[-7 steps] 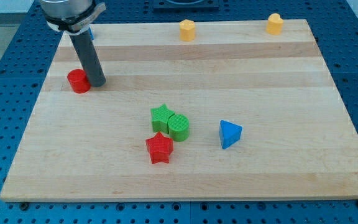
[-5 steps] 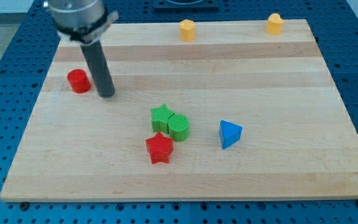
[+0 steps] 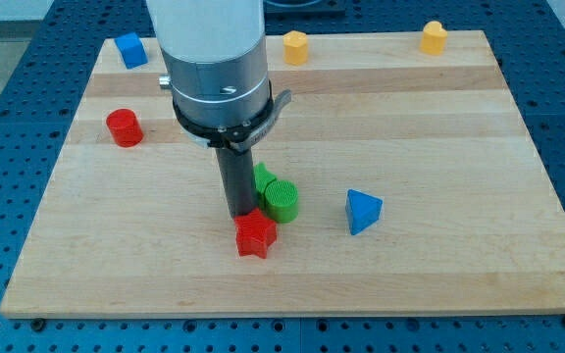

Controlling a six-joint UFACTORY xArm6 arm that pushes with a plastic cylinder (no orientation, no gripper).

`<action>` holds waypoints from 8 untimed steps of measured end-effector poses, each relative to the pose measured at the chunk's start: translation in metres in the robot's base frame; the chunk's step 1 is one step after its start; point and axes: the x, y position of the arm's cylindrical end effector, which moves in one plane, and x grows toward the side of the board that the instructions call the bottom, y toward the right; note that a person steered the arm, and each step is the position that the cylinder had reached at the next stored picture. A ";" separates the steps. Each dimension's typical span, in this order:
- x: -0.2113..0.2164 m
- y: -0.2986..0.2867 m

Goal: Slide the green circle to the center right

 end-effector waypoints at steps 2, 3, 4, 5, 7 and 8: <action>0.008 -0.007; 0.027 -0.003; 0.029 0.022; 0.009 0.043; -0.031 0.043; -0.069 0.046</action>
